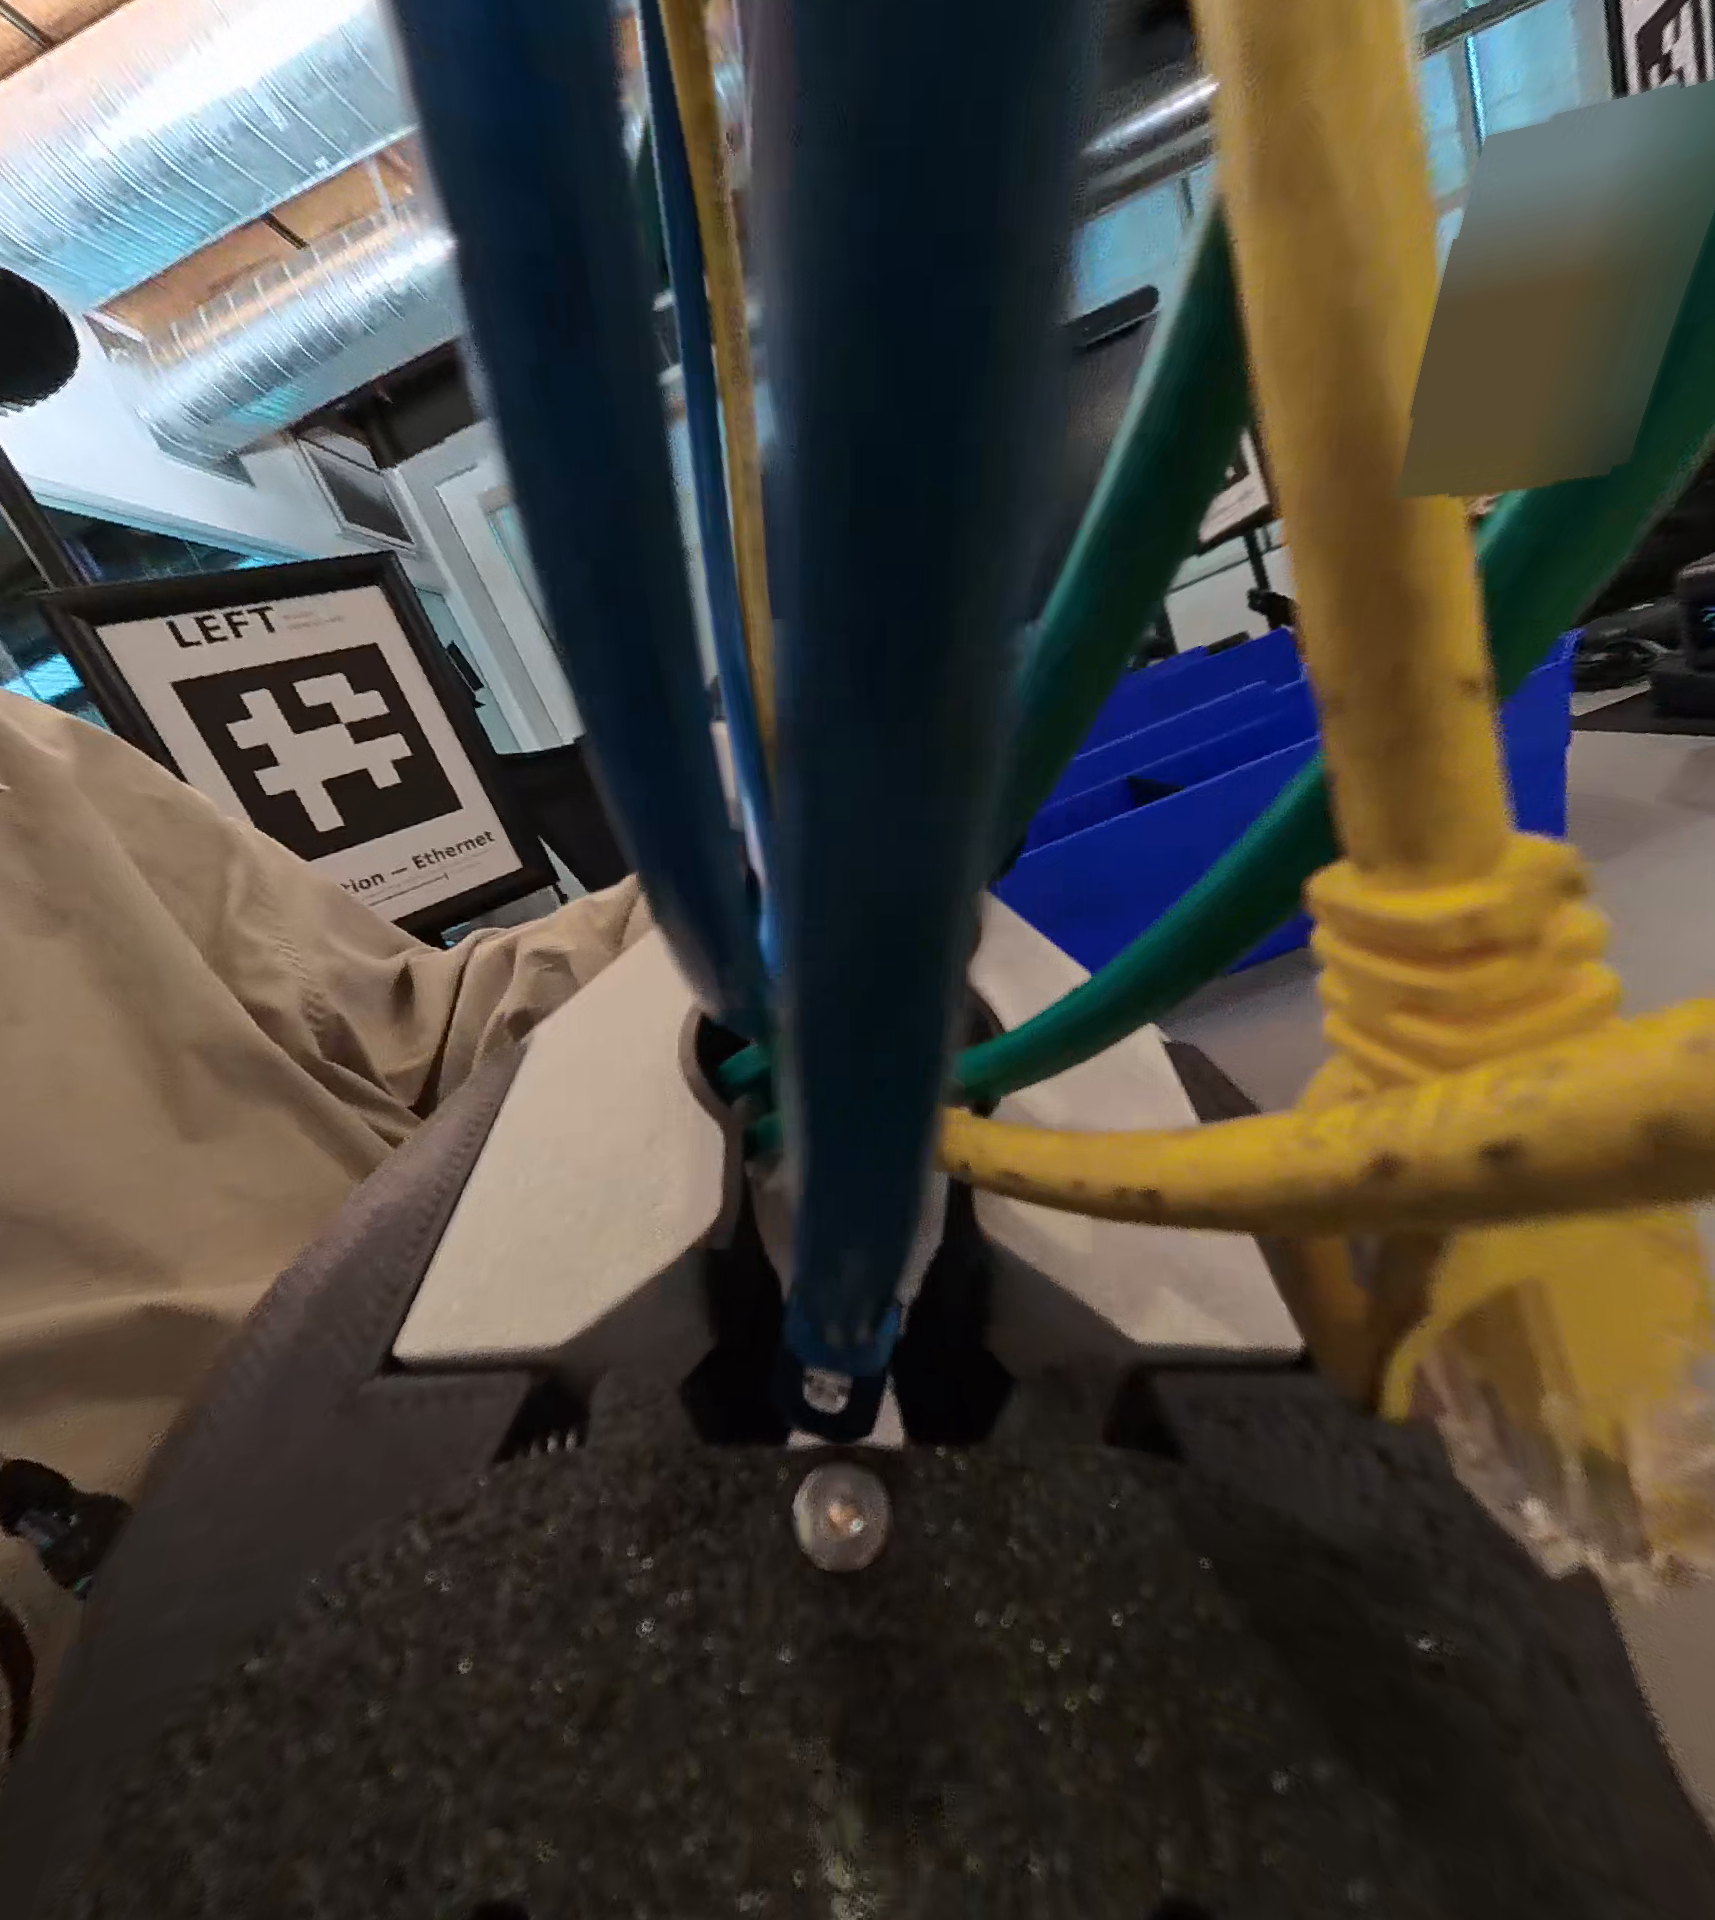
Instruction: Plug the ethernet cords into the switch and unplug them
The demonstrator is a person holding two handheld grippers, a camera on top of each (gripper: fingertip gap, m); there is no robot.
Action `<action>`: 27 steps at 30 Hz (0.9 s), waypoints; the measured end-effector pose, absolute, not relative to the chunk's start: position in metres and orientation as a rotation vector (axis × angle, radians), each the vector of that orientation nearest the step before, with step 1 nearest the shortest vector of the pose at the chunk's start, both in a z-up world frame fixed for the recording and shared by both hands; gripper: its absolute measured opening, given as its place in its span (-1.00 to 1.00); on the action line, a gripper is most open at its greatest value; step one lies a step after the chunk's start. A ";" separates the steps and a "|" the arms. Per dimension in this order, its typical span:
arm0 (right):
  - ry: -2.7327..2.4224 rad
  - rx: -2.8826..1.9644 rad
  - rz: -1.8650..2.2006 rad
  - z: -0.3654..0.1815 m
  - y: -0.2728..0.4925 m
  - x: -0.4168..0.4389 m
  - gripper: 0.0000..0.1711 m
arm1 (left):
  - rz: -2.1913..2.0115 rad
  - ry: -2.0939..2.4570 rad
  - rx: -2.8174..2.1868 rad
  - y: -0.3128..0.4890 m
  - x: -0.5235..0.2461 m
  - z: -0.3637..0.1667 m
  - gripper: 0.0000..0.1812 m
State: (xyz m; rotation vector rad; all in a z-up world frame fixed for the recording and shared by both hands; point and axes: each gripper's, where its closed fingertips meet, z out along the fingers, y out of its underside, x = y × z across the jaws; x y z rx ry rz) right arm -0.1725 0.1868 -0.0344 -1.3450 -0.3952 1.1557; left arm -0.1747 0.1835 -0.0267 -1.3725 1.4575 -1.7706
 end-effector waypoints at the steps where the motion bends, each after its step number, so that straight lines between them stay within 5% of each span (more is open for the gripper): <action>1: -0.396 -1.340 1.171 -0.034 0.186 -0.173 -0.61 | -1.758 1.471 -1.368 0.181 -0.173 -0.030 -0.67; 9: -0.398 -1.394 1.105 -0.036 0.190 -0.165 -0.53 | -1.513 1.538 -1.309 0.182 -0.167 -0.040 -0.68; 18: -0.297 -1.802 0.479 -0.100 0.218 -0.099 -0.24 | -0.249 1.324 -1.260 0.308 -0.197 -0.077 -0.68; 27: -0.424 -1.690 0.312 -0.081 0.205 -0.095 -0.15 | -0.063 1.145 -1.370 0.364 -0.246 -0.076 -0.67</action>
